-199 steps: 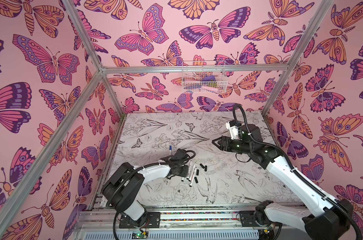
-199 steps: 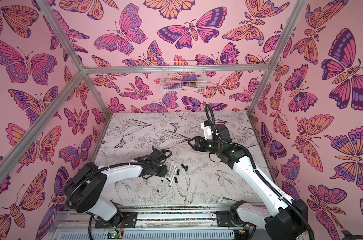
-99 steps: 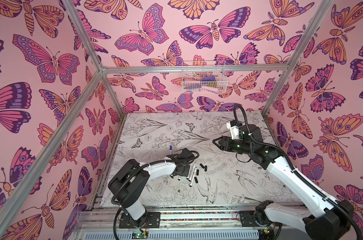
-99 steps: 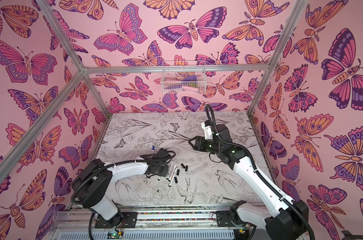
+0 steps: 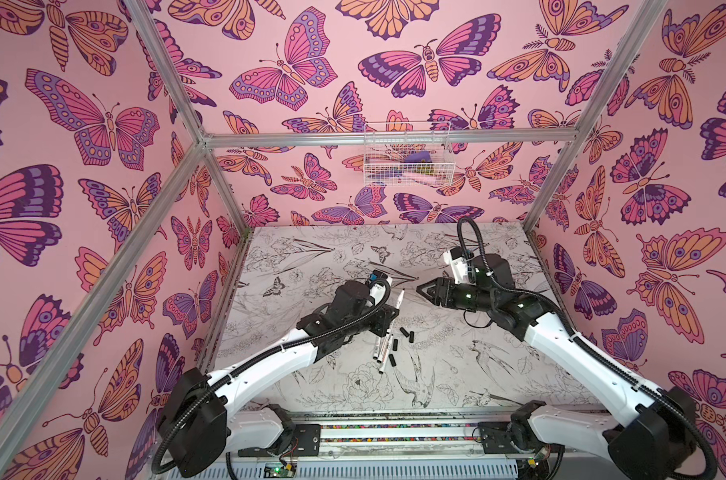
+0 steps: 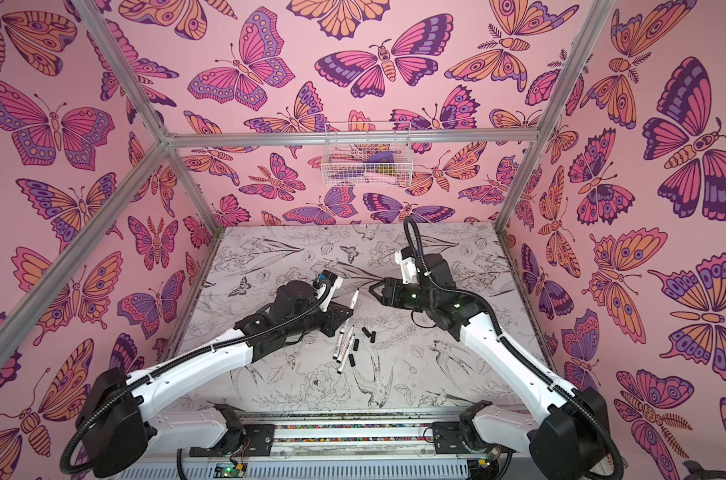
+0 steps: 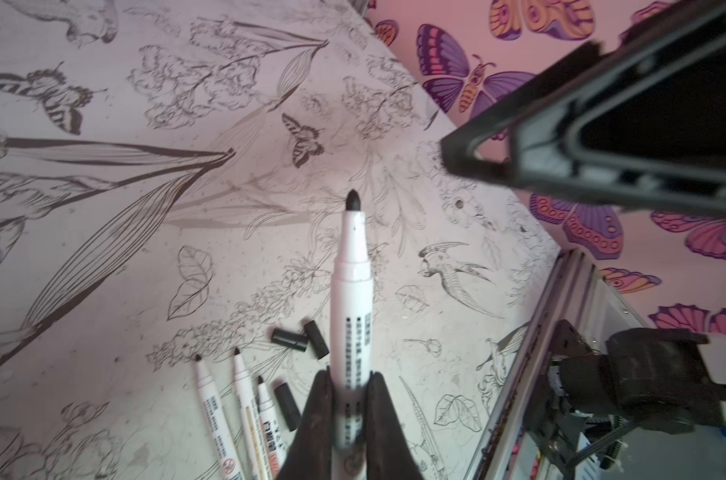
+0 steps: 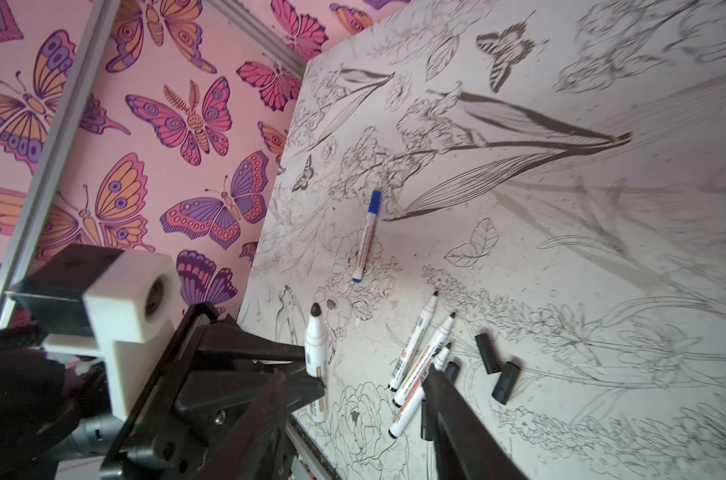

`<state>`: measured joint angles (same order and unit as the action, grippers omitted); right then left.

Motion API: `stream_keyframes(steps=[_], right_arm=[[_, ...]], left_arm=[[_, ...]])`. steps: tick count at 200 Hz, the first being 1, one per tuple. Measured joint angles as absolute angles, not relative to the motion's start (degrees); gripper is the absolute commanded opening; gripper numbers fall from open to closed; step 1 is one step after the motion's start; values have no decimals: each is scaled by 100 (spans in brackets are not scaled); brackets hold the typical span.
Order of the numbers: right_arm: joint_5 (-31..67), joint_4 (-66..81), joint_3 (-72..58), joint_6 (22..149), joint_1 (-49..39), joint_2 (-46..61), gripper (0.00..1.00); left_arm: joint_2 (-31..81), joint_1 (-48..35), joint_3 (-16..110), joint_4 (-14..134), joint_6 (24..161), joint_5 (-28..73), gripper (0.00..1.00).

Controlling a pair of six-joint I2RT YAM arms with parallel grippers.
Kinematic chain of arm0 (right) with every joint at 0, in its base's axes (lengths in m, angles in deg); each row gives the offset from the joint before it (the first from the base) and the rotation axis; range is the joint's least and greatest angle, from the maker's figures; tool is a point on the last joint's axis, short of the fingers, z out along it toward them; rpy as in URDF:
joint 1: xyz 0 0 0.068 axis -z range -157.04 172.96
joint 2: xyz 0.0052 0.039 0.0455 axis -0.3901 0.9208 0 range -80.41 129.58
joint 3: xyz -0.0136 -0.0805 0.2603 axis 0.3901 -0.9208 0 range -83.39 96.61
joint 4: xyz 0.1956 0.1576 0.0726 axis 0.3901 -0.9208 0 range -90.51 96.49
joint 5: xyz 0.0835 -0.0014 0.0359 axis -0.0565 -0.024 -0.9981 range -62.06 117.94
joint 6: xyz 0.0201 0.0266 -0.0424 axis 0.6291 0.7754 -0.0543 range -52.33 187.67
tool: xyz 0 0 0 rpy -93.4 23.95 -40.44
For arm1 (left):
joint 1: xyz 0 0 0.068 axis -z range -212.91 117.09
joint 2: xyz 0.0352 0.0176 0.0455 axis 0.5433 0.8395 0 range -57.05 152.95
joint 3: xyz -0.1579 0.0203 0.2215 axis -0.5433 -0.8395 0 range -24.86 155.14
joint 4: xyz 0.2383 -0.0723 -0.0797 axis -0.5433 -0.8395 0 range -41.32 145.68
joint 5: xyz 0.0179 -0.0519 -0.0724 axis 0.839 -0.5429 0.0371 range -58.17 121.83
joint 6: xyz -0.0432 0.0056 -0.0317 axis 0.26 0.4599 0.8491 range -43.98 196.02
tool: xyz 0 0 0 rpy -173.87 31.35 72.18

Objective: Insert the pens into the pen caps
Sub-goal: 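Lift the white marker upright with the left gripper while the right gripper moves toward it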

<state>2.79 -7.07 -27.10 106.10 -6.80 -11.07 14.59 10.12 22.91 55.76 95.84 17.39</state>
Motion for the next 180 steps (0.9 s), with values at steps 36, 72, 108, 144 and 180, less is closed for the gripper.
stream_keyframes(steps=[36, 72, 108, 144, 180], right_arm=[[128, -377, -2707, 10711, -1014, -814, 53], [63, -267, -2692, 10778, -1058, -627, 42], [-40, -141, -2565, 10840, -1097, -480, 30], [-51, -82, -2524, 10844, -1147, -419, 28], [-49, -58, -2524, 10846, -1243, -347, 22]], left_arm=[[1356, 1012, 1985, 6107, 9691, 1503, 0], [1269, 1012, 1928, 6326, 9732, 1492, 0], [1260, 1012, 1924, 6347, 9776, 1492, 0], [1284, 1012, 1924, 6426, 9837, 1492, 0], [1398, 1014, 1924, 6623, 9866, 1531, 0]])
